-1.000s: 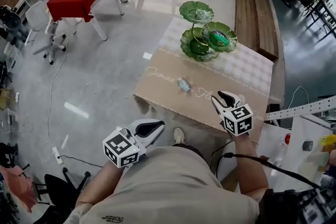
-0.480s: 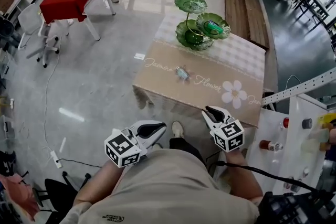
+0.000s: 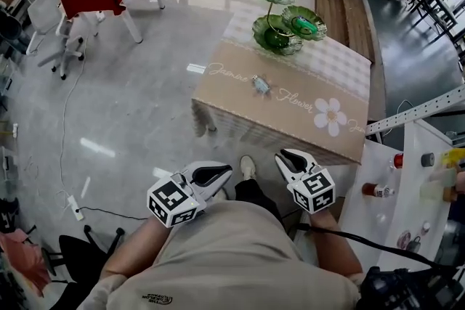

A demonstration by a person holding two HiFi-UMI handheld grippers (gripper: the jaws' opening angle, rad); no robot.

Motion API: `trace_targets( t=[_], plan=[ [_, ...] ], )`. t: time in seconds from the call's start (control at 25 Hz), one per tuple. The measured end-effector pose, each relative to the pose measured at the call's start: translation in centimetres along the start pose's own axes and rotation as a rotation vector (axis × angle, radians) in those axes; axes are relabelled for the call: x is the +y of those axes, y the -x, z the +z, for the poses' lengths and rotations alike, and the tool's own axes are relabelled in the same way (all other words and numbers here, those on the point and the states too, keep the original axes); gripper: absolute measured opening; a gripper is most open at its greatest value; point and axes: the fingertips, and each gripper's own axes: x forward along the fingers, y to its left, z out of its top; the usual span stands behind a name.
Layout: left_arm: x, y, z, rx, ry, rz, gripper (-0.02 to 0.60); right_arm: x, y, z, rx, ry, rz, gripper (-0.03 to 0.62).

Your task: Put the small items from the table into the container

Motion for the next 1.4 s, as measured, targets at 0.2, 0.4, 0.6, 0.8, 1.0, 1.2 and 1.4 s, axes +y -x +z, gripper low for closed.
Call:
trace_targets(
  t=[0.2,0.4,0.6,0.8,1.0,1.2,1.4],
  plan=[
    [0.4,1.8,-0.1,-0.024,0.018,0.042,0.009,-0.8,-1.4,0.0,0.011,0.027,-0.019,0.081],
    [1.5,3.4,-0.1,-0.049,0.043,0.089,0.009,-4.3,-5.4,0.8,0.035,0.087,-0.047,0.135],
    [3.3,4.4,0.4,-0.06,0.069,0.178,0.009,-8.9,-10.4,1.8,0.065,0.127,-0.051,0.18],
    [5.1,4.4,1.5,-0.073,0.106,0.268,0.009,-13.5,-16.4,1.6,0.124,0.125,-0.032,0.215],
    [6.9,3.5,2.7,-0.084,0.133,0.344,0.009,-16.6,-21.1,2.2,0.148,0.123,-0.006,0.23],
    [7.8,2.0,2.8,-0.083,0.17,0.406,0.009,-18.4,-25.3,0.9,0.195,0.104,0.033,0.241],
    [8.5,0.4,3.5,-0.08,0.187,0.443,0.009,-19.9,-28.0,-0.6,0.241,0.095,0.046,0.241]
  ],
)
